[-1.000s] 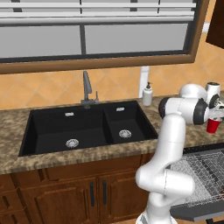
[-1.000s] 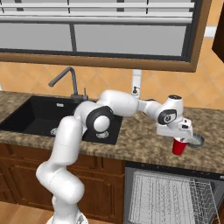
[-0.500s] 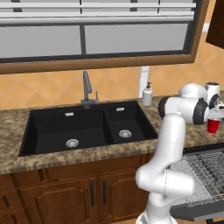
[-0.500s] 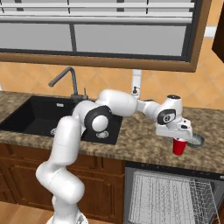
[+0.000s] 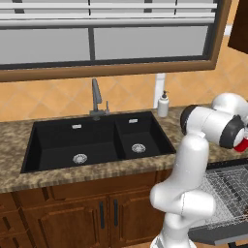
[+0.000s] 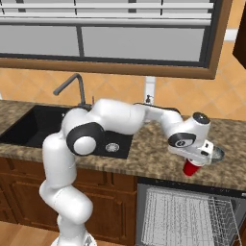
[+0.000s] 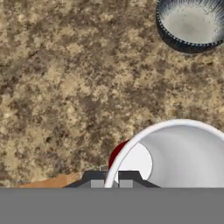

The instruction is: Pick up the cup and bowl from the counter, place them in the dishwasher, and close the dishwasher door.

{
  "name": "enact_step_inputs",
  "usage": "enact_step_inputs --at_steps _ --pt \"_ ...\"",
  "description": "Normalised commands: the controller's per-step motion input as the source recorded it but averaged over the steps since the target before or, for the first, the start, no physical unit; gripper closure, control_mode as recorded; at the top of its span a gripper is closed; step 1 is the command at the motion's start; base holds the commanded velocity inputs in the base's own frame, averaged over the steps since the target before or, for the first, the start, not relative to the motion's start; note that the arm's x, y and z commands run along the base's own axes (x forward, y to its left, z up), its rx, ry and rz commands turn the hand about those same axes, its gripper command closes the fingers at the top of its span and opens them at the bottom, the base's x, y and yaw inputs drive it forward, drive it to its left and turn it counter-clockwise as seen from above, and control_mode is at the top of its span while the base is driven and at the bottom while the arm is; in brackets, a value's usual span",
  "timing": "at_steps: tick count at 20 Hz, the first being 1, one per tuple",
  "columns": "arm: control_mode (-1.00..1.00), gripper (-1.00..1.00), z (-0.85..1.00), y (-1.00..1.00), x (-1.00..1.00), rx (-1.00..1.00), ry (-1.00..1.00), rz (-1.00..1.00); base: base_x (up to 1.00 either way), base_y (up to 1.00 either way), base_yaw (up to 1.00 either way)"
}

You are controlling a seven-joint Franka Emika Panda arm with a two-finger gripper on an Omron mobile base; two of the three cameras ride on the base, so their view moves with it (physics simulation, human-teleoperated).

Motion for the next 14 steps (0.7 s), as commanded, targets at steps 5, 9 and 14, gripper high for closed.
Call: enact_step_inputs --at_steps 5,9,14 --pt "-1.00 1.00 -0.17 0.00 -1.00 0.01 -0.19 0.20 0.00 0.00 0.00" --pt "-1.00 1.00 -0.59 0.00 -1.00 -0.06 0.00 0.26 0.00 0.00 0.00" --pt "-1.00 1.00 -0.97 -0.04 -0.75 -0.01 0.00 0.23 0.00 0.00 0.00"
